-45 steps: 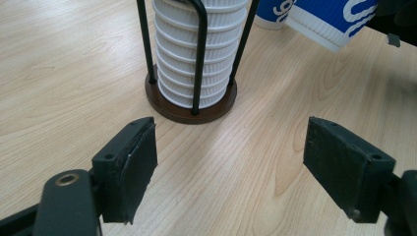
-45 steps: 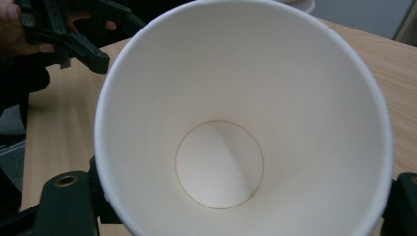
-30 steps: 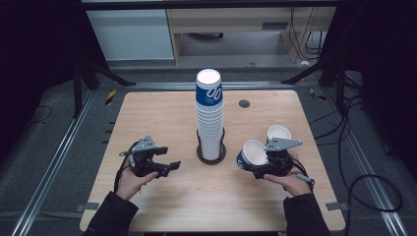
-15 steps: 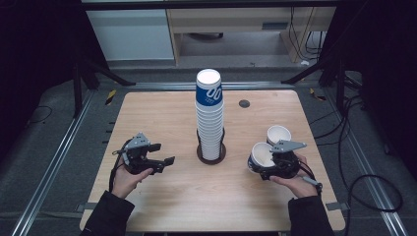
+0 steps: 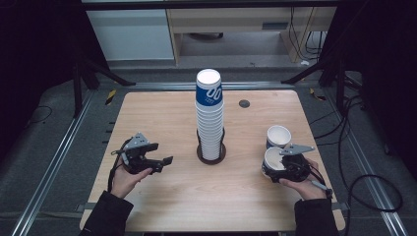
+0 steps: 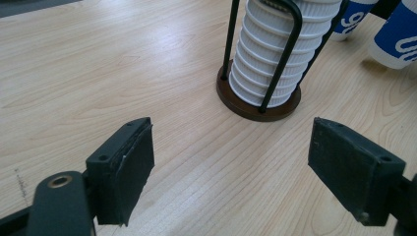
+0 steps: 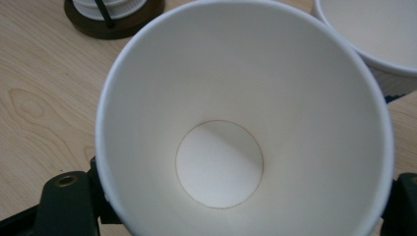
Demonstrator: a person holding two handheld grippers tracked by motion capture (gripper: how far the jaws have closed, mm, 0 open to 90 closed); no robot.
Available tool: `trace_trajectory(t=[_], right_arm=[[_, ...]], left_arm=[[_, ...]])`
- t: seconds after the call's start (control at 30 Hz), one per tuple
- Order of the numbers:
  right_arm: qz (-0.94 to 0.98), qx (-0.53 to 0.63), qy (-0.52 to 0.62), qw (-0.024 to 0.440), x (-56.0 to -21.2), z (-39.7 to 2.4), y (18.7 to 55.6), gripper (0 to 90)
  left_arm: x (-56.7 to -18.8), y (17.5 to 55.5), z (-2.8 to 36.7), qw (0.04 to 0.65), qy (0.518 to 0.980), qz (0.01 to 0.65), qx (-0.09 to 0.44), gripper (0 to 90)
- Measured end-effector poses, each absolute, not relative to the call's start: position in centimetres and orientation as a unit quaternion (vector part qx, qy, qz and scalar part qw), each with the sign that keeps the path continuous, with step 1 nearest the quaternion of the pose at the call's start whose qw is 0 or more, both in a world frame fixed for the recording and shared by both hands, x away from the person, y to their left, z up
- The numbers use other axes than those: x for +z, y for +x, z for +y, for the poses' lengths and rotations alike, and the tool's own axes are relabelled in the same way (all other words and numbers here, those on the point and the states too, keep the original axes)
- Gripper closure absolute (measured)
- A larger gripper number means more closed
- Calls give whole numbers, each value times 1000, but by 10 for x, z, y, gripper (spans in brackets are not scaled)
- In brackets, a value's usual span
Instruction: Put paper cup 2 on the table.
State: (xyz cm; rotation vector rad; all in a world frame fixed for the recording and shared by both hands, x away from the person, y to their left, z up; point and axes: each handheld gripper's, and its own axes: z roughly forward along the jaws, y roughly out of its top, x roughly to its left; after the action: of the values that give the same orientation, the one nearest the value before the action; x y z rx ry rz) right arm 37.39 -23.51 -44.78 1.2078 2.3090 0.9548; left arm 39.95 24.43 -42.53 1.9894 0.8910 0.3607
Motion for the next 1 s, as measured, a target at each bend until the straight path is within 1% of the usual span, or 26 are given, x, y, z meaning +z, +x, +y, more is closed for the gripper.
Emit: trace_trajectory(t=[0.43,0.73,0.87,1.0], right_arm=[[812,293,468,190,-460,-243,383,210],[806,294,476,193,-463,-248,385,195],[807,293,473,199,-466,-248,386,110],[806,299,466,209,-468,-249,385,65]], left_arm=[[-428,401,246,443,806,363,148,167],[-430,402,245,440,810,361,143,165],[-430,402,245,439,811,359,142,163],[-431,402,245,435,812,363,143,160]])
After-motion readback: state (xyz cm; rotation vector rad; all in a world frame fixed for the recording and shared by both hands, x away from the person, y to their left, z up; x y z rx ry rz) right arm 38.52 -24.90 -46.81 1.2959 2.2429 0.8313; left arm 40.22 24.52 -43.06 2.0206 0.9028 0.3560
